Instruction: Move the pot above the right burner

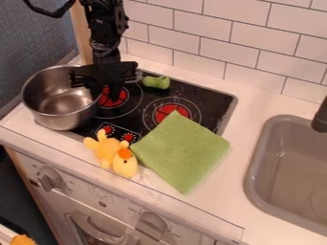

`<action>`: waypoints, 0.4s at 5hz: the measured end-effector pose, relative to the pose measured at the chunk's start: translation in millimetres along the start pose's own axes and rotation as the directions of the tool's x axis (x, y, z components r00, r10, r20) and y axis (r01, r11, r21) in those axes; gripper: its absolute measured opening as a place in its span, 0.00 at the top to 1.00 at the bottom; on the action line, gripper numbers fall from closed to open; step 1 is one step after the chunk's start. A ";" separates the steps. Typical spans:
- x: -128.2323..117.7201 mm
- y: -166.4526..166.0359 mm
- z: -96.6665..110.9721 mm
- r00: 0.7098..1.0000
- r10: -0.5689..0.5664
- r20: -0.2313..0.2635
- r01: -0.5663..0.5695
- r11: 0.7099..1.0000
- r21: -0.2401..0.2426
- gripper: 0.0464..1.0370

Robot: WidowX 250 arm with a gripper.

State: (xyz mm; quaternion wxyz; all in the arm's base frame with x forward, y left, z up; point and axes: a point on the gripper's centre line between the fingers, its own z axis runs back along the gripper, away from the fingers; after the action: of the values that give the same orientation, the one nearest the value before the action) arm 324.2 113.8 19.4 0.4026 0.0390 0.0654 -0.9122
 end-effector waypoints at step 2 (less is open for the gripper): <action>-2.1 -1.7 -0.1 1.000 0.011 -0.017 -0.011 1.000 -0.024 0.96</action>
State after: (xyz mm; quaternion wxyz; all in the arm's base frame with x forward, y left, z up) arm 324.4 116.5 19.7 0.4074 0.0423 0.0794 -0.9088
